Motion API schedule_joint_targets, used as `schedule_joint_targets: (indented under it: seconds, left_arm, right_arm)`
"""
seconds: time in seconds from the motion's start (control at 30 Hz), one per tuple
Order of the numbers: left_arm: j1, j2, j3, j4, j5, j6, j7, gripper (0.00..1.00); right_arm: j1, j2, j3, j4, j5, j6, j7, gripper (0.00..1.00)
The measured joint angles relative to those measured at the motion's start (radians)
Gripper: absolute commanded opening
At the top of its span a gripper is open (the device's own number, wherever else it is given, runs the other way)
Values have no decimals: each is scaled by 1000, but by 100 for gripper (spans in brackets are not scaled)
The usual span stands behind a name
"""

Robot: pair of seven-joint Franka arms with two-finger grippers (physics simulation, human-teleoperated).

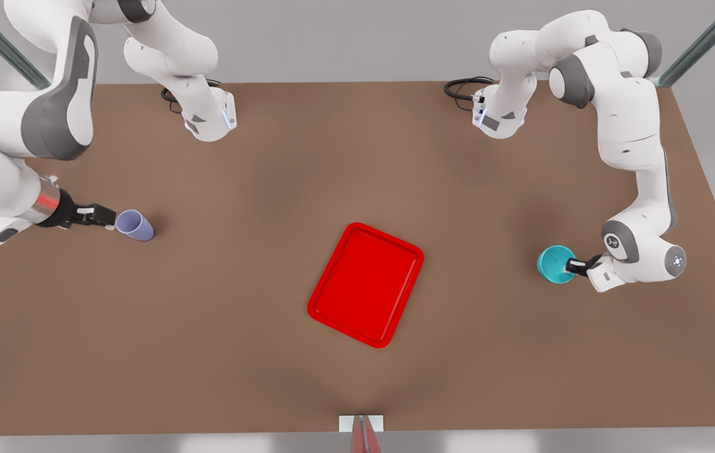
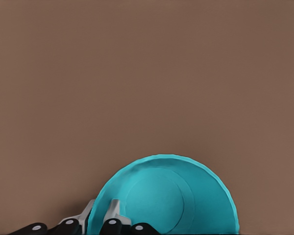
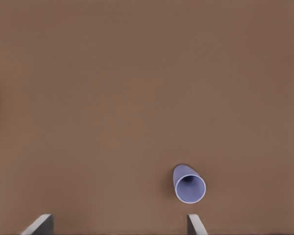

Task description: Place the bowl on the tray with the left arm and the cup on the tray with the right arm

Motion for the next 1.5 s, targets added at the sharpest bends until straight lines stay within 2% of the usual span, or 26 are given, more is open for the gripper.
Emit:
schedule_joint_targets:
  seconds: [0.1, 0.2, 0.4, 0.57, 0.63, 0.77, 0.93, 1.07, 1.23, 1.43, 1.47, 1.5]
  left_arm:
    - [-2, -2, 0, 0, -1, -17, 0, 21]
    - [-3, -13, 0, 1, 9, -57, -3, 21]
    - [-19, -39, -16, 49, 18, -138, -33, 21]
    - [-38, -94, -214, 78, 7, -135, -317, 21]
    - [-128, -93, -226, 111, 7, -133, -446, 21]
    - [-255, 1, -227, 257, -35, -113, -670, 21]
    - [-366, 123, -227, 431, -93, -45, -909, 21]
    - [-444, 161, -228, 444, -133, 84, -1027, 21]
    - [-477, 200, -302, 455, -149, 223, -1127, 21]
    - [-486, 249, -302, 455, -141, 275, -1107, 21]
    - [-486, 256, -300, 457, -140, 275, -1104, 49]
    - [-485, 256, -301, 457, -159, 275, -1063, 100]
  right_arm:
    - [1, -8, 5, -9, 5, -6, 1, 100]
    - [5, -126, 20, -219, 5, 136, 4, 100]
    - [6, -18, 22, -177, 11, 151, 9, 100]
    - [-16, -6, -13, -205, 19, 192, 0, 100]
    - [-17, -15, -15, -243, 20, 204, -13, 100]
    - [-14, -12, -83, -297, 20, 253, -58, 100]
    - [-13, -19, -96, -303, 20, 262, -61, 100]
    - [-8, -18, -117, -320, 11, 262, -66, 100]
    - [-16, -9, -160, -370, 11, 361, -151, 100]
    - [-13, -40, -238, -507, 14, 423, -282, 100]
    - [-18, -40, -259, -507, 15, 406, -301, 100]
    - [-19, -48, -282, -538, 14, 401, -333, 100]
